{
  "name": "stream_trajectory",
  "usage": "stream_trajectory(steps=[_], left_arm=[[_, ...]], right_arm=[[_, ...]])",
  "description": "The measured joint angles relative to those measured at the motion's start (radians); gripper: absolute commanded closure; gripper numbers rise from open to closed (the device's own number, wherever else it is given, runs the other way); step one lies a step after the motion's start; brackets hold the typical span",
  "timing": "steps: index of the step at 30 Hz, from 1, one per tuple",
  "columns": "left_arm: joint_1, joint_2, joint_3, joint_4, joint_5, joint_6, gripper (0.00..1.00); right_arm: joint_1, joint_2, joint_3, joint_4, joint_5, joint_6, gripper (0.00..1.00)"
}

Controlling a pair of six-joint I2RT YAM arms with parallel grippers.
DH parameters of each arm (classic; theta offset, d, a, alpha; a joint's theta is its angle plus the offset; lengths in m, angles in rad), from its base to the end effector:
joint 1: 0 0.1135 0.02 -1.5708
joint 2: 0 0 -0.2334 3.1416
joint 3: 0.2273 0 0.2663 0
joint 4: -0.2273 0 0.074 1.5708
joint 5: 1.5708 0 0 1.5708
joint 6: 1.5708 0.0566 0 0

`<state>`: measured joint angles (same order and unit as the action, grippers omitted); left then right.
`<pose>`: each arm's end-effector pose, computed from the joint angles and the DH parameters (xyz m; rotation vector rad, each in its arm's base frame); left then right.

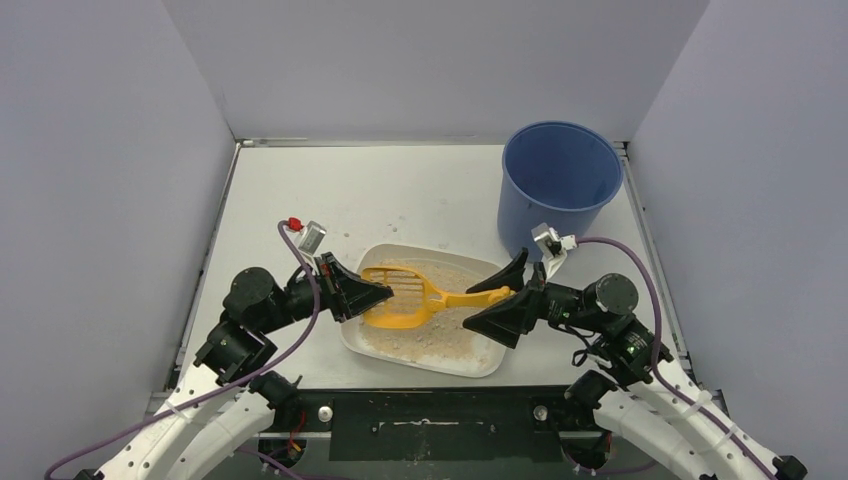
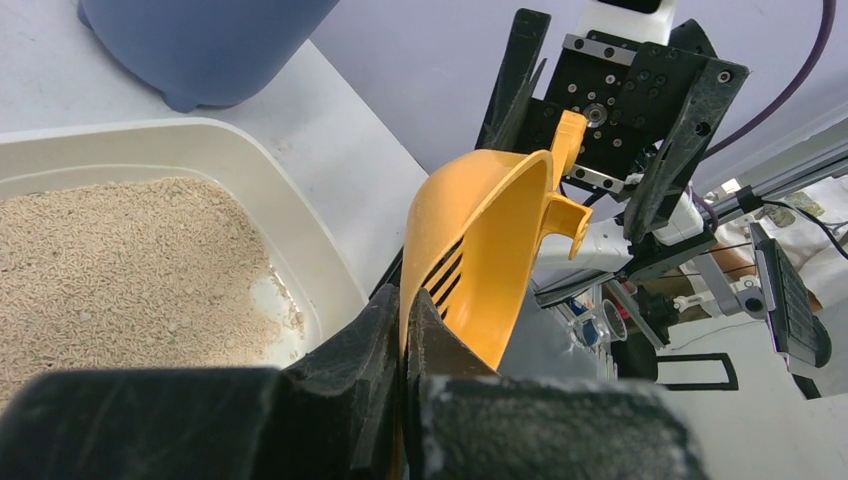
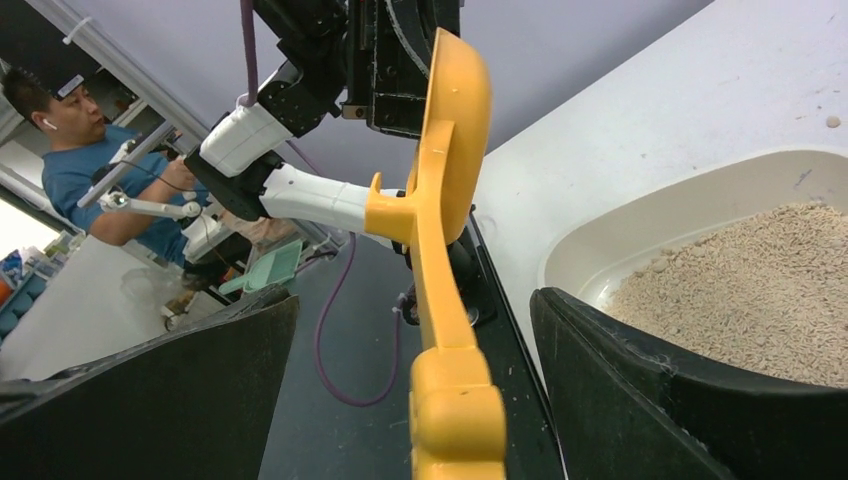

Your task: Clean the litter box

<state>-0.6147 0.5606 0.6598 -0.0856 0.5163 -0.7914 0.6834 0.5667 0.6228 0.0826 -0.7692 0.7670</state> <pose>0.1455 -0.1369 0.3247 0.3051 1.7442 -1.4656 0.1243 0.1520 0.3291 -0.6635 1.5977 1.6709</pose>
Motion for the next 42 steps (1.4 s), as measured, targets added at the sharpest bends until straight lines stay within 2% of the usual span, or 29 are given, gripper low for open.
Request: stream_trajectory(steps=[6, 12, 14, 21, 24, 26, 27, 30, 33, 42], left_arm=[[0.0, 0.007, 0.0, 0.0, 0.0, -0.002, 1.0], [0.0, 0.013, 0.0, 0.0, 0.001, -0.002, 1.0], [0.0, 0.014, 0.0, 0.0, 0.005, -0.002, 1.0], [0.0, 0.016, 0.0, 0.0, 0.005, -0.002, 1.0], [0.0, 0.016, 0.0, -0.002, 0.003, -0.001, 0.82], [0.0, 0.014, 0.0, -0.012, -0.008, 0.004, 0.55], [0.0, 0.011, 0.0, -0.022, -0.018, 0.006, 0.48], [0.0, 0.005, 0.003, -0.077, -0.069, 0.027, 0.37], [0.0, 0.003, 0.025, -0.172, -0.155, 0.051, 0.33], [0.0, 0.049, 0.098, -0.421, -0.46, 0.102, 0.33]], right_arm=[[0.0, -0.038, 0.035, -0.059, 0.002, -0.044, 0.29], [0.0, -0.051, 0.045, -0.102, 0.008, -0.076, 0.79], [0.0, -0.051, 0.045, -0.123, 0.014, -0.081, 1.0], [0.0, -0.05, 0.055, -0.15, 0.031, -0.085, 1.0], [0.0, -0.047, 0.06, -0.162, 0.038, -0.085, 1.0], [0.0, -0.046, 0.064, -0.174, 0.045, -0.085, 1.0], [0.002, -0.045, 0.07, -0.192, 0.056, -0.086, 1.0], [0.005, -0.039, 0.092, -0.246, 0.093, -0.086, 1.0], [0.005, -0.029, 0.121, -0.315, 0.134, -0.087, 1.0], [0.005, 0.022, 0.172, -0.57, 0.278, -0.098, 1.0]])
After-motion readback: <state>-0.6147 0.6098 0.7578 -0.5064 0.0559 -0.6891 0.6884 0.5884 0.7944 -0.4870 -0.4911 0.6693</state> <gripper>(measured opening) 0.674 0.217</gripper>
